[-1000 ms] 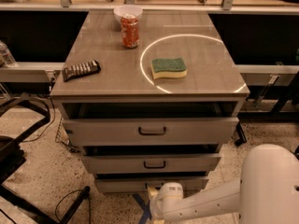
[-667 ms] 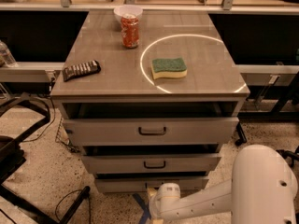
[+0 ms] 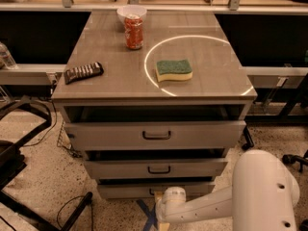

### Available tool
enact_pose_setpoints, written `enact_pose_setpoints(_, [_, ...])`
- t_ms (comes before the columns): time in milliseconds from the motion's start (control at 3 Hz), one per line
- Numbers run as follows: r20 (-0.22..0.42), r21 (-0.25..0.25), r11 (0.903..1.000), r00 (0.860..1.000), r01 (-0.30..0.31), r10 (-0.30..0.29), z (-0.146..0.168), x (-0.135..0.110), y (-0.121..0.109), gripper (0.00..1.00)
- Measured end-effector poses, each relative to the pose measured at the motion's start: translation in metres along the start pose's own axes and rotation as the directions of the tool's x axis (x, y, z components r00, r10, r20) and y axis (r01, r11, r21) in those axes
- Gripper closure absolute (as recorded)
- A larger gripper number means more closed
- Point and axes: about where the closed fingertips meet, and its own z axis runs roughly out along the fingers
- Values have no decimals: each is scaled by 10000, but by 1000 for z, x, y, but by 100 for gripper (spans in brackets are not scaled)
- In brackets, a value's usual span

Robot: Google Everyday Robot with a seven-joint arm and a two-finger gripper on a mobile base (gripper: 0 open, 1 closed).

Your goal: Open bottom drawer

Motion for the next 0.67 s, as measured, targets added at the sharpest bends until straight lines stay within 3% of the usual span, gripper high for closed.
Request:
enact_pose_setpoints(333, [-219, -54, 9999, 9997, -140, 139, 12, 5, -7, 0])
enact_pose_setpoints(667, [-678, -157, 9997, 9976, -160, 149, 26, -3, -11, 13])
